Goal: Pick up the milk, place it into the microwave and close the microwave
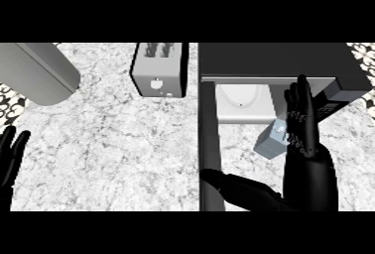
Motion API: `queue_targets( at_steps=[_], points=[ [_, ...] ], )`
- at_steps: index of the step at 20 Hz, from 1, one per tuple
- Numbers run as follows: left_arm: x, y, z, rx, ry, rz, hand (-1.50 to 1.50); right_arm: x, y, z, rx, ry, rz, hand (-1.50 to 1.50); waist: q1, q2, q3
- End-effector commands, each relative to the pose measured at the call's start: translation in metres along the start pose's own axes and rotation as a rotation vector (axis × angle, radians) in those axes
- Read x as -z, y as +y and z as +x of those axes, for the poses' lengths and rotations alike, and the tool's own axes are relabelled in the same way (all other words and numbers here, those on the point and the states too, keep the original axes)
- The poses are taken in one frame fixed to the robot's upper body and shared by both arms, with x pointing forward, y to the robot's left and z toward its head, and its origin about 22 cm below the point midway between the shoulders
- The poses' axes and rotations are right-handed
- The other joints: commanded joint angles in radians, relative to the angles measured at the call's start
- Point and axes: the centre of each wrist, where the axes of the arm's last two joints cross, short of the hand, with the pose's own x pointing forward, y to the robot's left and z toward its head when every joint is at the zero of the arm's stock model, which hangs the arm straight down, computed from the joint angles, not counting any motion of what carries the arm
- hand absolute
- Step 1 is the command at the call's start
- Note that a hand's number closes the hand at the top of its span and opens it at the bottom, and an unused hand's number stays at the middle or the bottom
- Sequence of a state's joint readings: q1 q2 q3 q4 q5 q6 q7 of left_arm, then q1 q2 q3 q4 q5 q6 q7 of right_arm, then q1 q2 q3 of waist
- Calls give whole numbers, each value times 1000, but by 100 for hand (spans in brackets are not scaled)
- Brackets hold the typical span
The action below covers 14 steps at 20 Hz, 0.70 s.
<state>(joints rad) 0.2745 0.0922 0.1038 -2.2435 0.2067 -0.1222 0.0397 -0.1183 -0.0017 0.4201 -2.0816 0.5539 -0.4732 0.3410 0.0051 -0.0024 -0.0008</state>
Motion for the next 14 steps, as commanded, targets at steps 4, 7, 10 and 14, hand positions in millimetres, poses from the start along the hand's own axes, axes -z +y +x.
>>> queue_targets(
  at_steps=[4, 7, 10, 14],
  points=[
    [-29, 5, 37, 6, 11, -17, -150, 2, -12, -16, -26, 70, -49, -150, 4, 1, 1],
    [-40, 13, 28, -6, -6, -3, -150, -7, 4, -39, -34, 87, -34, -150, 7, 1, 1],
    [-26, 23, 30, -23, 2, -11, -150, 5, -4, -59, -34, 103, -48, -150, 2, 2, 1],
    [-42, 32, 28, -16, 4, 2, -150, -7, -12, -73, -48, 131, -112, -150, 2, 1, 1]
  ],
)
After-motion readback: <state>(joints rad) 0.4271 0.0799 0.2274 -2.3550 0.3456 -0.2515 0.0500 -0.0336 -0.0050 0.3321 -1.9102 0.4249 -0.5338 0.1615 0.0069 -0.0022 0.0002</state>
